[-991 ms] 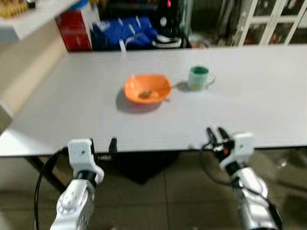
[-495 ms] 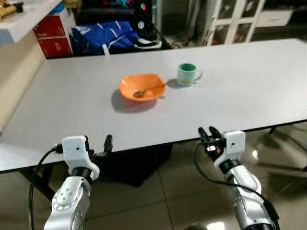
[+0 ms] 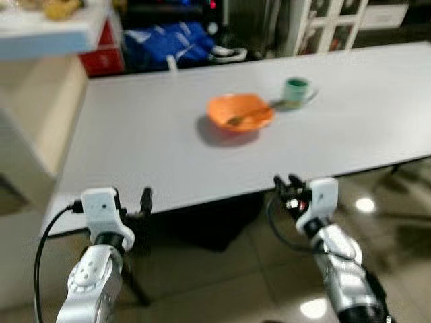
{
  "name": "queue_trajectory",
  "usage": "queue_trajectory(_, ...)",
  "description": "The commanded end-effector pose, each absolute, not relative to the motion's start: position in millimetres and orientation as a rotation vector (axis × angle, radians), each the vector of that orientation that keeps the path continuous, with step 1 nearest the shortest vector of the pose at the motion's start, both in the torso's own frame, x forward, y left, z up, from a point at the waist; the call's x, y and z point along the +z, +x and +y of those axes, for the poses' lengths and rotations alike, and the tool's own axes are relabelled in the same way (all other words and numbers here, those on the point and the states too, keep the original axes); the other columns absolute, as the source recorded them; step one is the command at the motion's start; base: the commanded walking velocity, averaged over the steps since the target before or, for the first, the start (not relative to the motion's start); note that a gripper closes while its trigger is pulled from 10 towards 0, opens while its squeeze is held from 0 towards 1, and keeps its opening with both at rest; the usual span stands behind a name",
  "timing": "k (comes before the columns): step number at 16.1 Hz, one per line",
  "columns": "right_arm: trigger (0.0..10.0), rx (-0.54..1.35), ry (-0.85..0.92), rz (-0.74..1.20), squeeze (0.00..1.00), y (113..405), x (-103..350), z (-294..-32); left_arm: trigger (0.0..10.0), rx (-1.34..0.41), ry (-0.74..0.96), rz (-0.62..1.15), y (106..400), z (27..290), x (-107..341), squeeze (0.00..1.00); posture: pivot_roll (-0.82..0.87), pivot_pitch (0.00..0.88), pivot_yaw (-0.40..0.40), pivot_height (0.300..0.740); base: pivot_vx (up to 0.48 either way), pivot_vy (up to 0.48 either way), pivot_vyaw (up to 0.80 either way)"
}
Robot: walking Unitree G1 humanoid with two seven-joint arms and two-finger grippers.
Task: Setting the table
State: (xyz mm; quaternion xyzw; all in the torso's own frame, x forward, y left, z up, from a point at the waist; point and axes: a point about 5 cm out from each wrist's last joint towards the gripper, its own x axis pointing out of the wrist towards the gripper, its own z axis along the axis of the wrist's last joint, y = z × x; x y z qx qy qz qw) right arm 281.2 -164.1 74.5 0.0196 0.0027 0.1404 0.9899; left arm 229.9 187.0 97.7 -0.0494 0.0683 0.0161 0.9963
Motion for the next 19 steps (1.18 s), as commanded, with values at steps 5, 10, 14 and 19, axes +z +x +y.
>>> queue_trajectory(5, 10.0, 0.257, 0.042, 0.063, 0.00, 281, 63, -173, 10.0, 0.031, -0.118, 0.136, 234, 182, 99, 0.00, -0.12, 0.000, 0.049, 0.709, 0.000, 0.480, 0.00)
queue_trajectory(10, 10.0, 0.251, 0.046, 0.054, 0.00, 284, 65, -171, 10.0, 0.035, -0.123, 0.130, 237, 182, 100, 0.00, -0.12, 0.000, 0.048, 0.709, 0.000, 0.480, 0.12)
queue_trajectory(14, 10.0, 0.262, 0.047, 0.044, 0.00, 285, 66, -167, 10.0, 0.042, -0.122, 0.124, 238, 184, 101, 0.00, -0.12, 0.000, 0.051, 0.709, 0.000, 0.480, 0.00)
queue_trajectory(19, 10.0, 0.255, 0.038, 0.041, 0.00, 289, 68, -168, 10.0, 0.044, -0.113, 0.116, 242, 184, 103, 0.00, -0.12, 0.000, 0.051, 0.709, 0.000, 0.480, 0.26)
